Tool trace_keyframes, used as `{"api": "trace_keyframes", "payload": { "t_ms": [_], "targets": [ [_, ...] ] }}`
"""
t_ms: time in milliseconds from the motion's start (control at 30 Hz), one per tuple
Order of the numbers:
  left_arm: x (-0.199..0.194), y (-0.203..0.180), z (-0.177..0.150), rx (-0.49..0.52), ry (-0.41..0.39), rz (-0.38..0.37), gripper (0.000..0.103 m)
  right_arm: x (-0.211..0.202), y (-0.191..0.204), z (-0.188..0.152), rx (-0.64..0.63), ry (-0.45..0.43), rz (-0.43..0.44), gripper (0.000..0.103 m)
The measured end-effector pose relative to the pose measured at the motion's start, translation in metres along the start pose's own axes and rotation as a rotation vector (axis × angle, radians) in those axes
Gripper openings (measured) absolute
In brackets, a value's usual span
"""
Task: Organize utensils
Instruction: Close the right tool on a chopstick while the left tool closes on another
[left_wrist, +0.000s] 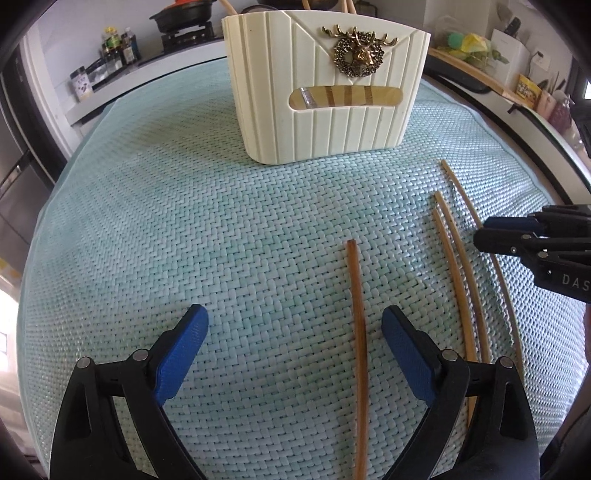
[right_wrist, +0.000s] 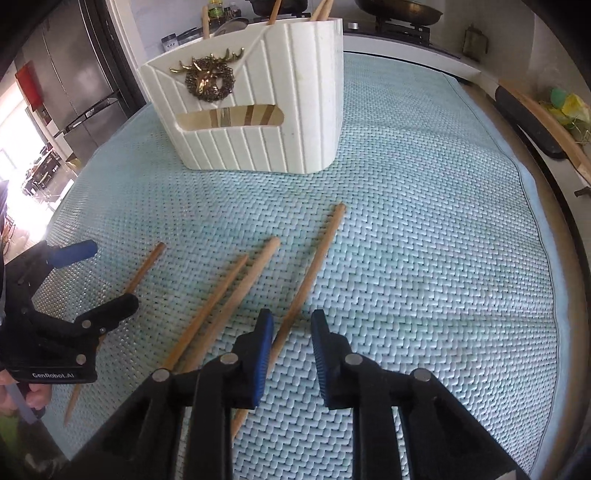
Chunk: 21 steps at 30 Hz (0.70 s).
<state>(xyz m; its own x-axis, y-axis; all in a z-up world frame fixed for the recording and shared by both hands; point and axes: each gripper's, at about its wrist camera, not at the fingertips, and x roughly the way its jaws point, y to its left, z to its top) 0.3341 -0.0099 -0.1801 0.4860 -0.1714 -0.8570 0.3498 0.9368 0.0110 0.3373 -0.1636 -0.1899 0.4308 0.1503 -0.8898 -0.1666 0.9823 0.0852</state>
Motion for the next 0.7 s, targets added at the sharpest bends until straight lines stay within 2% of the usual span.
{"api": "trace_keyframes", "payload": {
  "t_ms": [100,333,367,400,433,533,600,700],
  "targets": [
    [0.003,-0.002,0.007,0.017,0.014,-0.012,0.087,0.01,0.0,0.019,0.004,0.02,-0.009,0.021],
    [0.007,-0.007,0.02,0.044,0.047,-0.034,0.071,0.023,-0.017,0.051,0.094,0.039,0.057,0.023],
    [0.007,-0.009,0.021,0.049,0.05,-0.035,0.066,0.023,-0.019,0.053,0.107,0.035,0.065,0.019],
    [0.008,-0.01,0.022,0.053,0.053,-0.04,0.061,0.024,-0.02,0.055,0.11,0.034,0.064,0.01],
    [0.007,-0.013,0.023,0.055,0.055,-0.045,0.058,0.027,-0.023,0.059,0.116,0.039,0.065,0.01],
    [0.004,-0.022,0.02,0.064,0.054,-0.058,0.04,0.028,-0.039,0.072,0.137,0.027,0.088,0.007],
    [0.004,-0.025,0.019,0.065,0.048,-0.056,0.022,0.024,-0.044,0.071,0.148,-0.001,0.106,0.007],
    [0.002,-0.028,0.018,0.06,0.038,-0.066,0.009,0.012,-0.058,0.065,0.179,-0.043,0.135,0.006]
  ]
}}
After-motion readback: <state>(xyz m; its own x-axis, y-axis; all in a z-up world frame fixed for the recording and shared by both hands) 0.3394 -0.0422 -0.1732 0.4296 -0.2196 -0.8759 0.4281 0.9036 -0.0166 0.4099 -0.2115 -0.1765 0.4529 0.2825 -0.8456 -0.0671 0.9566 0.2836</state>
